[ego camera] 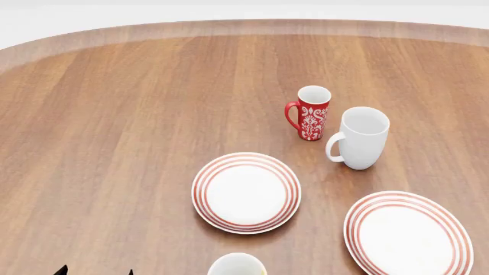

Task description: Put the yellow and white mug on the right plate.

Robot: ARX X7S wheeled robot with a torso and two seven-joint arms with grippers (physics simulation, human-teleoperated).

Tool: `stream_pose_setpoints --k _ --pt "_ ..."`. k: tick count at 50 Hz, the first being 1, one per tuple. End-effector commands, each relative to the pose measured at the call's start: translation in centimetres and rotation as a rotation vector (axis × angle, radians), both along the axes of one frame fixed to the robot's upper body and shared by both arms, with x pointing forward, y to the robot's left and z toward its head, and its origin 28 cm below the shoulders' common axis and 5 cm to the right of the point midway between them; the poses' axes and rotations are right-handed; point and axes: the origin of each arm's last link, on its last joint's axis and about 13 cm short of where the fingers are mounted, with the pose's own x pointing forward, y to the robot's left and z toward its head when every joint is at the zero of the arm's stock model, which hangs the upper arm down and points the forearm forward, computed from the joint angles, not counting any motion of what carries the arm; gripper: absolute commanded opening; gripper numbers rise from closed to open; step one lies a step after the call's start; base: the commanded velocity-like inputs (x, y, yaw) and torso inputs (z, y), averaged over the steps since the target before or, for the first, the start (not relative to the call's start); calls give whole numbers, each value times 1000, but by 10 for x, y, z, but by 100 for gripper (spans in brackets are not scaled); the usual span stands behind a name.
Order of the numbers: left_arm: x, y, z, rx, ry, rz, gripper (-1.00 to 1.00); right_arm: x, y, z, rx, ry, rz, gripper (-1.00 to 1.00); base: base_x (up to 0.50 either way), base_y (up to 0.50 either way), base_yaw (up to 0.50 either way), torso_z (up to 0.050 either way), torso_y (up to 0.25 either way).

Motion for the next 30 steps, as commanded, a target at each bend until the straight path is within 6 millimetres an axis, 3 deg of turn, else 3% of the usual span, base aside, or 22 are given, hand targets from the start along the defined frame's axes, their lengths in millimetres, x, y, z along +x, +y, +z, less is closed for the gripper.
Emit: stream_pose_setpoints --k 1,30 --pt "1 -1 2 0 -29 5 100 9 4 -1 0 25 49 100 0 0 0 0 0" --pt "1 0 2 2 -30 9 100 37 13 -12 -2 70 92 100 0 0 0 0 0"
